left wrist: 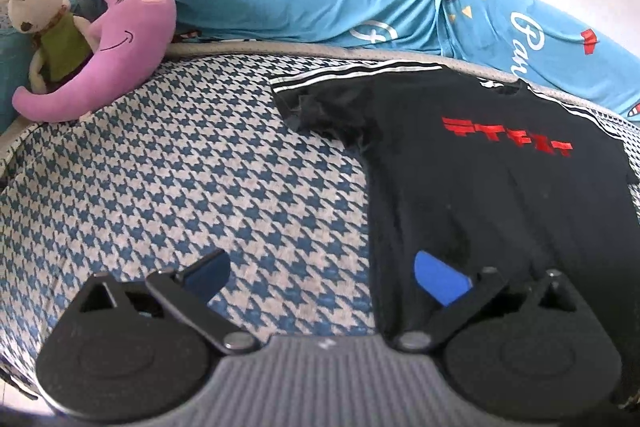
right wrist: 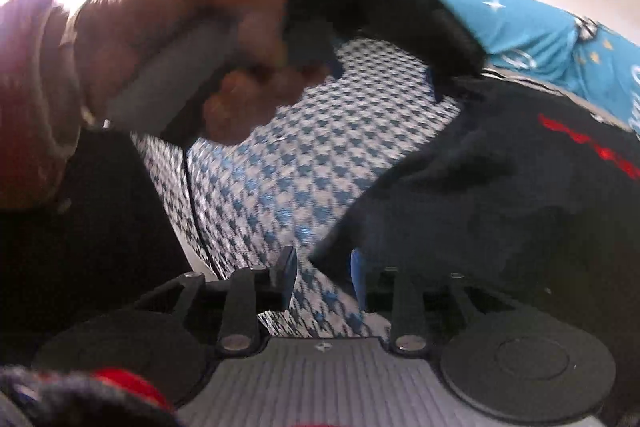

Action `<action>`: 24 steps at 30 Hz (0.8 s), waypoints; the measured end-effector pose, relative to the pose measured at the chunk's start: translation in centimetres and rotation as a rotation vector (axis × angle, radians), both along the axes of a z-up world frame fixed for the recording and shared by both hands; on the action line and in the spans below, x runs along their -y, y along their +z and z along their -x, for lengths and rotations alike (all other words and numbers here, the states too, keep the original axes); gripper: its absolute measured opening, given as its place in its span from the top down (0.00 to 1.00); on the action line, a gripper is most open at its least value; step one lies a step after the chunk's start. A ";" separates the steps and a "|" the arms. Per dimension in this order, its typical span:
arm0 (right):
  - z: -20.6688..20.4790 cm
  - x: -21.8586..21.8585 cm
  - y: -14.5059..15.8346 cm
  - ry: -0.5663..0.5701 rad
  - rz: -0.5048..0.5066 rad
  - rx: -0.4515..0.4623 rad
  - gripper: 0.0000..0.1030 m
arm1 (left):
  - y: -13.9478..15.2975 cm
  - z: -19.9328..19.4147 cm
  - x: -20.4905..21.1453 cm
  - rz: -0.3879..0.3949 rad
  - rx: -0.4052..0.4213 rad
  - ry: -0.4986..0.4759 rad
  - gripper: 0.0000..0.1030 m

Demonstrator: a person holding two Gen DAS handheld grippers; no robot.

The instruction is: Fold clothes

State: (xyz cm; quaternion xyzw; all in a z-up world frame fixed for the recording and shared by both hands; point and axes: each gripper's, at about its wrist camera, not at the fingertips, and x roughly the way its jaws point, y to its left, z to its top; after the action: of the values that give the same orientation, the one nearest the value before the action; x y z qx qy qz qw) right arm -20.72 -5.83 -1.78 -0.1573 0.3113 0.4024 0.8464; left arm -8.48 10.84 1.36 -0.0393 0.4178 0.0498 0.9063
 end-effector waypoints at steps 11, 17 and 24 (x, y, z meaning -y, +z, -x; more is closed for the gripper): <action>-0.5 -2.7 -2.6 -0.023 0.146 0.155 0.79 | 0.4 0.4 -1.4 0.010 0.008 0.024 0.00; -1.7 -2.4 -0.9 -0.022 0.016 0.066 0.92 | 1.5 0.7 -2.0 -0.033 0.061 0.056 0.00; -3.5 -3.3 -0.3 0.020 -0.054 0.013 0.86 | 2.2 0.5 -2.9 -0.029 0.084 0.085 0.00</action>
State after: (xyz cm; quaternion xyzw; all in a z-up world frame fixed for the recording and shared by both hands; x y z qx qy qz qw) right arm -17.21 -2.55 -2.06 -0.1401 0.2933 0.4183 0.8481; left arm -9.00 13.74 3.57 -0.0459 0.3766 0.0924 0.9206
